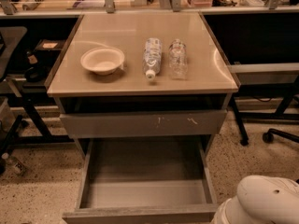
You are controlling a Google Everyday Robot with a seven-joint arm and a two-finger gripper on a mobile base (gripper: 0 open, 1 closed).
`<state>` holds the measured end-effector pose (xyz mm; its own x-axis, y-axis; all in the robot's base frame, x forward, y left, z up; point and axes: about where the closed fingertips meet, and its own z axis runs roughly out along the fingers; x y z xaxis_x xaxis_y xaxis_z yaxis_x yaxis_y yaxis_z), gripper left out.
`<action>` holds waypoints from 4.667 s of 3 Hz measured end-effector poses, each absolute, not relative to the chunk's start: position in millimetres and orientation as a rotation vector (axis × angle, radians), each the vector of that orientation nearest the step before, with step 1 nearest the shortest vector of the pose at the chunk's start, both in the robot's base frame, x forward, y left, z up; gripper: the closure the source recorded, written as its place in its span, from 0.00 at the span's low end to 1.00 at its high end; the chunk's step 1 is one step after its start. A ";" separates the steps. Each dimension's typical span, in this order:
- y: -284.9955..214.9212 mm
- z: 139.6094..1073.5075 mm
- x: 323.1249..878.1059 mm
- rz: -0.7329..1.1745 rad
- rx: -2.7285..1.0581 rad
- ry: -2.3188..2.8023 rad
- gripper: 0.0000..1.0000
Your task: Close middle drawer
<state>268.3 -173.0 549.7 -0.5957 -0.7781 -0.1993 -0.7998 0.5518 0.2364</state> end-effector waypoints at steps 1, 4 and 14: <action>-172.7 546.4 267.4 0.477 -1.367 2.707 1.00; -165.8 454.1 289.5 0.473 -1.118 2.769 1.00; -133.1 428.8 363.5 0.443 -1.218 2.617 0.35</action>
Offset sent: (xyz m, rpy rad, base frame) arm 0.0025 0.0061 -0.1051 0.0181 0.0158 -0.2141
